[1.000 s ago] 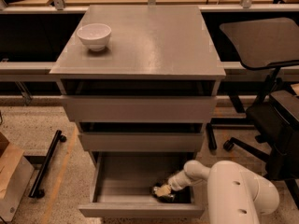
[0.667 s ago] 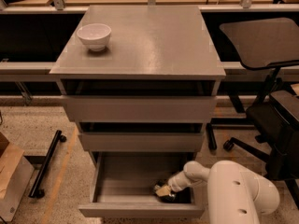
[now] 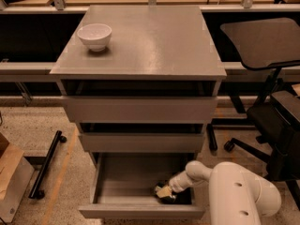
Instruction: Pick green can from bottom drawer and place on counter
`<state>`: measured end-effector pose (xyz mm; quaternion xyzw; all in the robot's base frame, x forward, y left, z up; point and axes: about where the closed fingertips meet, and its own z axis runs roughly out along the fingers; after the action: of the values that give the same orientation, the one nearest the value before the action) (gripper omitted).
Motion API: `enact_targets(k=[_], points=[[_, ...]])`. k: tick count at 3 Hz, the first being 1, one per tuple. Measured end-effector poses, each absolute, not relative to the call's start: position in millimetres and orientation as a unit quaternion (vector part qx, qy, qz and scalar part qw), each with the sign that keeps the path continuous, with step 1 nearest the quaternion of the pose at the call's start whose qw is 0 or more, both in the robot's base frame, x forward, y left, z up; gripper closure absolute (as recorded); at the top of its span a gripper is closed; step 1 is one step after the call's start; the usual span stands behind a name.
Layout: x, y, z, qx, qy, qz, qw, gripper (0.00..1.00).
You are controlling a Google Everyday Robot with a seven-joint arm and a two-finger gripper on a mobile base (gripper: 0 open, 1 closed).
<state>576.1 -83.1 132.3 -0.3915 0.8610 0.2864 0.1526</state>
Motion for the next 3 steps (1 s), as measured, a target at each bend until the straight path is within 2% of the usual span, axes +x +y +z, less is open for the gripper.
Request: enact_targets(k=[3], points=[[565,-83,283,-0.447,0.791,0.376,0.182,1.0]])
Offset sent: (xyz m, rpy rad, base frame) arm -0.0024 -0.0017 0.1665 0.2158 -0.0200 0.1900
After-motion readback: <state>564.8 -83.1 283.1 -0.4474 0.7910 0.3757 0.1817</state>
